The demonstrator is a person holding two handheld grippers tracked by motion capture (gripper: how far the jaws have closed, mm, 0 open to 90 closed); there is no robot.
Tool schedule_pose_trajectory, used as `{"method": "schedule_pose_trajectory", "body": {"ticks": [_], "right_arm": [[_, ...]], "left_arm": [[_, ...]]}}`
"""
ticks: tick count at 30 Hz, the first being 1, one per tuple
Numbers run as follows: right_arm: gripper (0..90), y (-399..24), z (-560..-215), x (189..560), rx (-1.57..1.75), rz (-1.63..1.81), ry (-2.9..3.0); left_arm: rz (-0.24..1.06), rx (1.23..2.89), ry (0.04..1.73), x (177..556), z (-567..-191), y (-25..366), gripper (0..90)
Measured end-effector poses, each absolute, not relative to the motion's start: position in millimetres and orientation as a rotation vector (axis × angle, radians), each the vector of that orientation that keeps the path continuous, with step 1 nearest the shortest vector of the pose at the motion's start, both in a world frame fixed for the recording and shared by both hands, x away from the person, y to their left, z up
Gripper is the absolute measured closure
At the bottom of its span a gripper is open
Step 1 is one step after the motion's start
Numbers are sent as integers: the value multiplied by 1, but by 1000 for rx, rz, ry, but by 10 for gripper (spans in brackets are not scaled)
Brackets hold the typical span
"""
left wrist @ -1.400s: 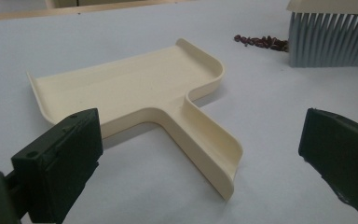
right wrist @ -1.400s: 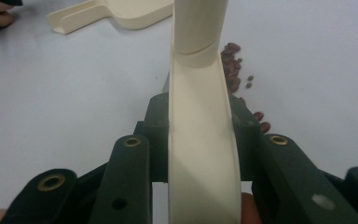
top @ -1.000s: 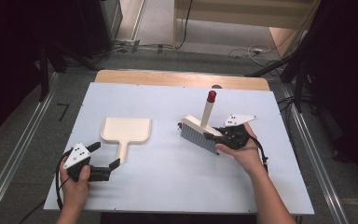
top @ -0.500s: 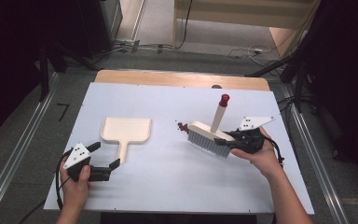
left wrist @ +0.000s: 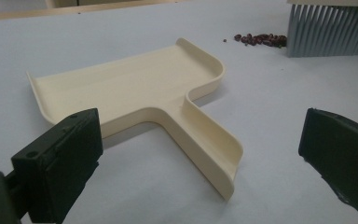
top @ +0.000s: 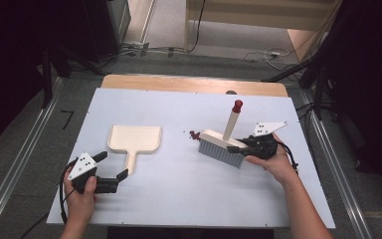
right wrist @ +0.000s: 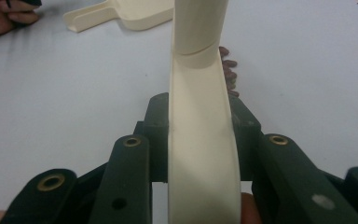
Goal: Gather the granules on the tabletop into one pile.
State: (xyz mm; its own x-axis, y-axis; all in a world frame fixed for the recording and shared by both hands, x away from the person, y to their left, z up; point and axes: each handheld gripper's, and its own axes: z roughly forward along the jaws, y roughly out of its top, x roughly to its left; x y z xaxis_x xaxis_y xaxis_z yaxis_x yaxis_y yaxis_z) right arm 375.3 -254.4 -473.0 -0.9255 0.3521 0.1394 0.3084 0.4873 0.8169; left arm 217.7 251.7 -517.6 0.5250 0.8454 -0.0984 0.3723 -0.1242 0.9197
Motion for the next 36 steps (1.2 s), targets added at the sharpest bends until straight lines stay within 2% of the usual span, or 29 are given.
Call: {"method": "schedule_pose_trajectory", "body": {"ticks": [7,15,22,29,36], "right_arm": [[649,-251,-471,389,639,1427,2621],[648,-257,-454,381,681,1492,2544],[649,-270,-453,376,974,1260,2324],[649,-252,-465,351,1192,1194,2179],[649,-220,-467,337,1189,1157,2146]], "left_arm": [[565,1720,1030,218,-518,252,0],[569,1724,1031,218,-518,251,0],[569,1724,1031,218,-518,251,0],[572,1729,1031,217,-518,251,0],[572,1726,1029,217,-518,251,0]]}}
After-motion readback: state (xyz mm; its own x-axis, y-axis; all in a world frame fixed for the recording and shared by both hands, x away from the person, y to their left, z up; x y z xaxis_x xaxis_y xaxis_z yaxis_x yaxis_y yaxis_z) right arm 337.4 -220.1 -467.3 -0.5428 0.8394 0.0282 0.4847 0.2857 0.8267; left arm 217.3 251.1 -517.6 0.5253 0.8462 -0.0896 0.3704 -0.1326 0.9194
